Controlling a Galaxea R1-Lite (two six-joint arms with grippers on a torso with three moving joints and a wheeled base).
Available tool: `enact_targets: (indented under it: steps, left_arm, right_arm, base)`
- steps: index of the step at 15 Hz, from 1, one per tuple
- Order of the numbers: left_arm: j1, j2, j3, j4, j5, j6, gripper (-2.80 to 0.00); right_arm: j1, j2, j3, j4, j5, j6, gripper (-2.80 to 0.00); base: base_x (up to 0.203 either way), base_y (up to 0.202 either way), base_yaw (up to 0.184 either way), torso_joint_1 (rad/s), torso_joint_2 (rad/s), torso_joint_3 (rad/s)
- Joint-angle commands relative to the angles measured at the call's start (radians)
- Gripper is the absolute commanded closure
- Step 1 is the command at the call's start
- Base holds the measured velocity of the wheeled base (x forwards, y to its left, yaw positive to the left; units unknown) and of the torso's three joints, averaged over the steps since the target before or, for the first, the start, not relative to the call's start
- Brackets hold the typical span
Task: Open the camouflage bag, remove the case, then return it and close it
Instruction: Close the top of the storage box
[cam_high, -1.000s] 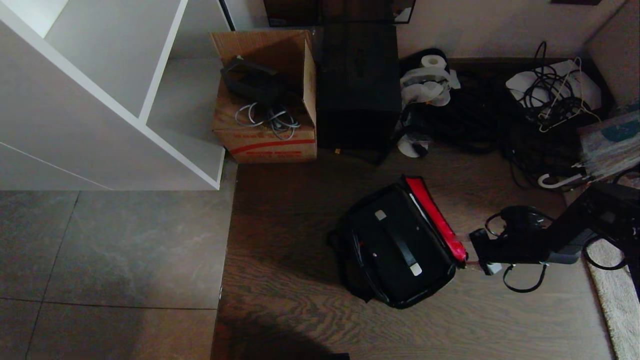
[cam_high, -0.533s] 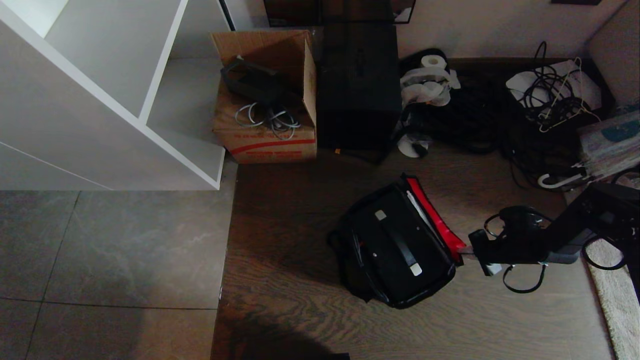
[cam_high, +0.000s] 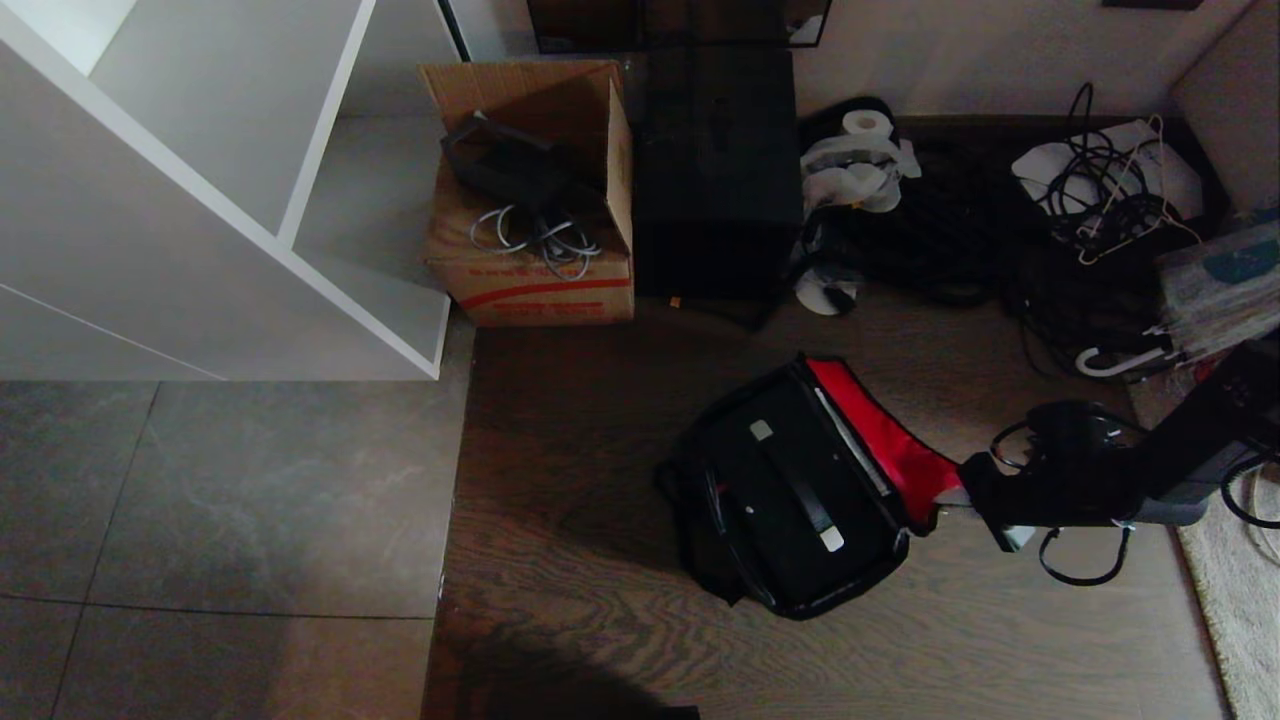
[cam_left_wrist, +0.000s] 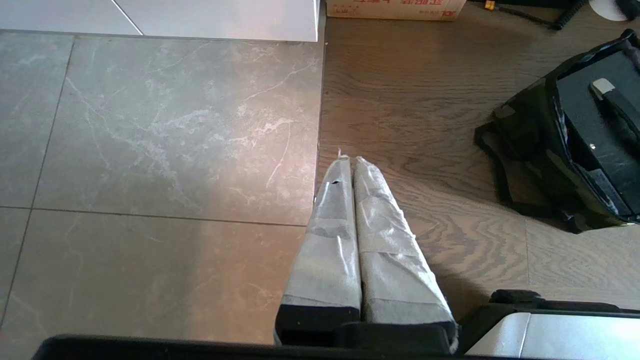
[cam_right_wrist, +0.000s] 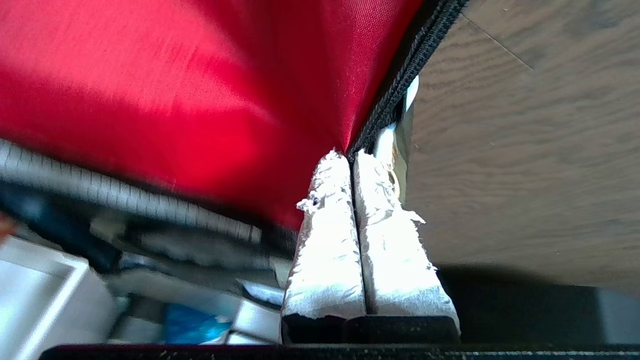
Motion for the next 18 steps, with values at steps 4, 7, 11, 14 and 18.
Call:
enact_targets:
  steps: [4, 7, 11, 14, 18]
  left_arm:
    - [0.000, 0.000, 0.000, 0.000, 0.000, 0.000, 0.00]
    - [0.000, 0.000, 0.000, 0.000, 0.000, 0.000, 0.00]
    - [0.000, 0.000, -0.001, 0.000, 0.000, 0.000, 0.00]
    - [0.000, 0.000, 0.000, 0.000, 0.000, 0.000, 0.00]
    - [0.000, 0.000, 0.000, 0.000, 0.000, 0.000, 0.00]
  right_arm:
    - [0.022, -0.250, 0.221, -0.004, -0.042, -0.169, 0.00]
    - [0.077, -0.337, 0.303, -0.010, -0.042, -0.199, 0.00]
    - [0.123, -0.379, 0.395, -0.069, -0.051, -0.302, 0.00]
    - [0.042, -0.290, 0.317, -0.065, -0.070, -0.311, 0.00]
    - [-0.029, -0.235, 0.260, 0.005, -0.085, -0.371, 0.00]
  base:
    - [0.000, 0.000, 0.000, 0.000, 0.00, 0.000]
    - [0.000, 0.000, 0.000, 0.000, 0.00, 0.000]
    - [0.000, 0.000, 0.000, 0.000, 0.00, 0.000]
    - [0.000, 0.000, 0.000, 0.000, 0.00, 0.000]
    - [0.000, 0.000, 0.000, 0.000, 0.00, 0.000]
